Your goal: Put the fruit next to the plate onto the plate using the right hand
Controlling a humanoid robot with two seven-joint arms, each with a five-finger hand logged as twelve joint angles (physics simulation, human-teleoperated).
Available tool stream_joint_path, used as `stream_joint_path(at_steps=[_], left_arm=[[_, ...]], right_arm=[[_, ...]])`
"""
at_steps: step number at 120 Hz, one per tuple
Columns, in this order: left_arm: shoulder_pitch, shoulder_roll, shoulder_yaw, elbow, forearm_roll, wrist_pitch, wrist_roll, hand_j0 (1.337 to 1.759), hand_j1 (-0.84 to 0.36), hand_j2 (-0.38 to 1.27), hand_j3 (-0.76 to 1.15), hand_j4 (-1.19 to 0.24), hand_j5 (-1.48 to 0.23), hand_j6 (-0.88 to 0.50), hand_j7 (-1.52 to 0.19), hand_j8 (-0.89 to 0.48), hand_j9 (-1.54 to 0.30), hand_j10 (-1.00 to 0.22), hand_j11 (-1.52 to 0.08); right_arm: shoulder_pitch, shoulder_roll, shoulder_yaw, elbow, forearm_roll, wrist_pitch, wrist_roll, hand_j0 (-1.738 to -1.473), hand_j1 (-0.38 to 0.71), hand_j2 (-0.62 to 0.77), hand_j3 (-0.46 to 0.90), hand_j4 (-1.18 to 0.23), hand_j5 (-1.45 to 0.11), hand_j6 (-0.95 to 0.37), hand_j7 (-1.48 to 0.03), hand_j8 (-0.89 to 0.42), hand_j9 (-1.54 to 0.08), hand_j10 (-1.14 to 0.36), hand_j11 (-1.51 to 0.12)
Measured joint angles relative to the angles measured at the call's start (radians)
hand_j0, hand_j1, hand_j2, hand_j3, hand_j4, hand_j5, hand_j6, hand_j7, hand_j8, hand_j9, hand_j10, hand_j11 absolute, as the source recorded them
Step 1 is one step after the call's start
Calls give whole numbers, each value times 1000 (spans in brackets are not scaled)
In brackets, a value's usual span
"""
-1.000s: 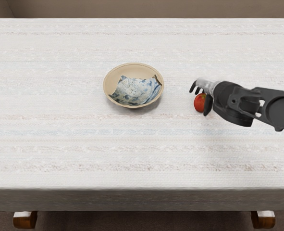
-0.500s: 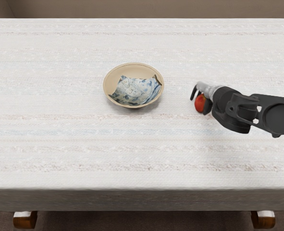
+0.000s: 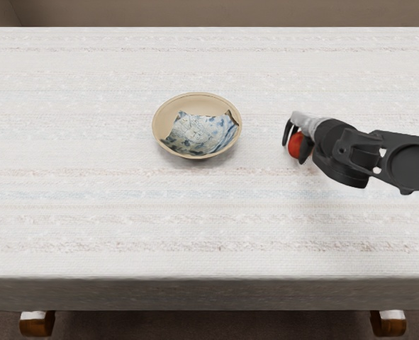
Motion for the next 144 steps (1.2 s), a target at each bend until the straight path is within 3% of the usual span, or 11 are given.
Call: stream_joint_path(at_steps=[39,80,95,116,129,144], left_arm=[[1,0,1,0,0,0,0,1658,349,0,0,0,0,0,0,0,0,0,0],[1,0,0,0,0,0,0,1658,349,0,0,0,0,0,0,0,0,0,0],[0,0,0,0,0,0,0,1658,349,0,0,0,0,0,0,0,0,0,0],[0,0,0,0,0,0,0,1658,349,0,0,0,0,0,0,0,0,0,0],[0,0,0,0,0,0,0,1658,349,0,0,0,0,0,0,0,0,0,0],[0,0,0,0,0,0,0,1658,349,0,0,0,0,0,0,0,0,0,0]], right_arm=[[110,58,37,3,4,3,0,-1652,253,165,1,-724,-990,-432,-961,-298,-987,-516,-1003],[183,204,37,1,-69,3,4,-1653,244,160,1,-713,-1026,-431,-968,-288,-1009,-514,-1019],[183,234,39,-4,-90,-3,45,-1654,231,150,2,-708,-1040,-440,-971,-286,-1026,-513,-1035],[137,256,38,-68,-104,-54,134,-1652,221,112,0,-721,-1015,-446,-970,-303,-1017,-524,-1036],[101,273,38,-107,-108,-65,157,-1652,219,103,0,-729,-1001,-449,-970,-308,-1010,-528,-1034],[68,288,37,-140,-105,-80,174,-1653,260,186,1,-727,-999,-423,-967,-283,-1005,-507,-1023]])
